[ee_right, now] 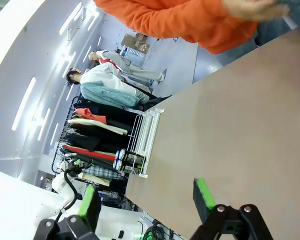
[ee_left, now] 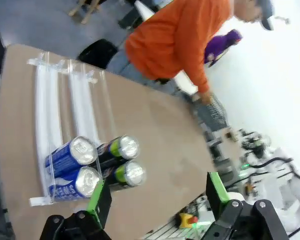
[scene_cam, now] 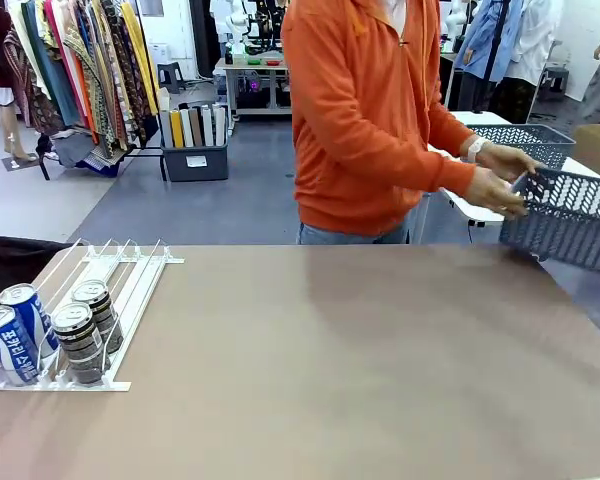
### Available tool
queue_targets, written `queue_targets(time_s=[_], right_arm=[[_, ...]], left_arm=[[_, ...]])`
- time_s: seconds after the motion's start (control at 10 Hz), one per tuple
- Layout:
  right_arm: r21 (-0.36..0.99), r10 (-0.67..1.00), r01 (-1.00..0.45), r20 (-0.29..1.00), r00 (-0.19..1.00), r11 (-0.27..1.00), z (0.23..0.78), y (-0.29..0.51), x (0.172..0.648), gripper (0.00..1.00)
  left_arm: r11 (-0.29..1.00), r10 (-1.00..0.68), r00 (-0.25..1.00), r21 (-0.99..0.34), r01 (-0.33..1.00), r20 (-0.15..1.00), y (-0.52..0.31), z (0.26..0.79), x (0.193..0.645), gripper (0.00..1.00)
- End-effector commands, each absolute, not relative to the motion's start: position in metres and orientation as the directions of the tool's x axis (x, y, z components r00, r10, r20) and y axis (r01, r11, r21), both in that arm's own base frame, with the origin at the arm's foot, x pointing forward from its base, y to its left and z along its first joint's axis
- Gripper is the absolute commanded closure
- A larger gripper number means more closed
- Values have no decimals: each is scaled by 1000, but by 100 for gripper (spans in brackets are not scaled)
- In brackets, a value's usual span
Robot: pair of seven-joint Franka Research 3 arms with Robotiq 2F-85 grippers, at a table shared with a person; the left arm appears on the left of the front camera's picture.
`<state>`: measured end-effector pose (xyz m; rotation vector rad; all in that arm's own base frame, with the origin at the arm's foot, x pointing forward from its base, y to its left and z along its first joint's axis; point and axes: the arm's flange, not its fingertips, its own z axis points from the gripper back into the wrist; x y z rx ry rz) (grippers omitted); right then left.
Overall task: Retrieve and store the cans from the dispenser.
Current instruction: Pick up one can from the Automatic Can Dispenser and place it in the middle of the table.
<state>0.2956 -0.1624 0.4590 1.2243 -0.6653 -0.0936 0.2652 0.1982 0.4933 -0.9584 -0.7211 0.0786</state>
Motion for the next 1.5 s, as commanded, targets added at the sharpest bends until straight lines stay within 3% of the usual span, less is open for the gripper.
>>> queue_targets(time_s=[0.0,0.1,0.2,0.4,0.6,0.7,1.0,1.3,1.4], right_arm=[[889,-423,-299,432,796,346,464,-162,299,0],[889,-423,-299,432,796,346,464,-162,299,0],[889,-423,-299,432,796,346,464,-162,299,0],[889,-423,-299,432,796,346,464,-162,299,0],[889,-423,-299,432,796,346,464,-162,299,0],[889,-423,-299,432,796,346,464,-162,299,0],[889,-423,-299,432,796,346,464,-162,299,0],[889,-423,-299,432,796,346,464,-162,299,0],[889,-423,-299,432,796,346,464,-162,299,0]], left_arm=[[860,58,871,-467,204,488,161,519,269,0],[954,-110,881,-200,224,460,131,524,274,0],[969,-247,912,56,242,329,102,520,283,0],[924,-341,921,246,292,189,66,516,303,0],[857,-473,871,299,420,132,50,510,310,0],[977,-204,910,14,213,360,55,523,316,0],[977,-204,910,14,213,360,55,523,316,0],[976,-217,952,36,214,214,40,487,334,0],[985,-170,965,59,161,201,39,478,339,0]])
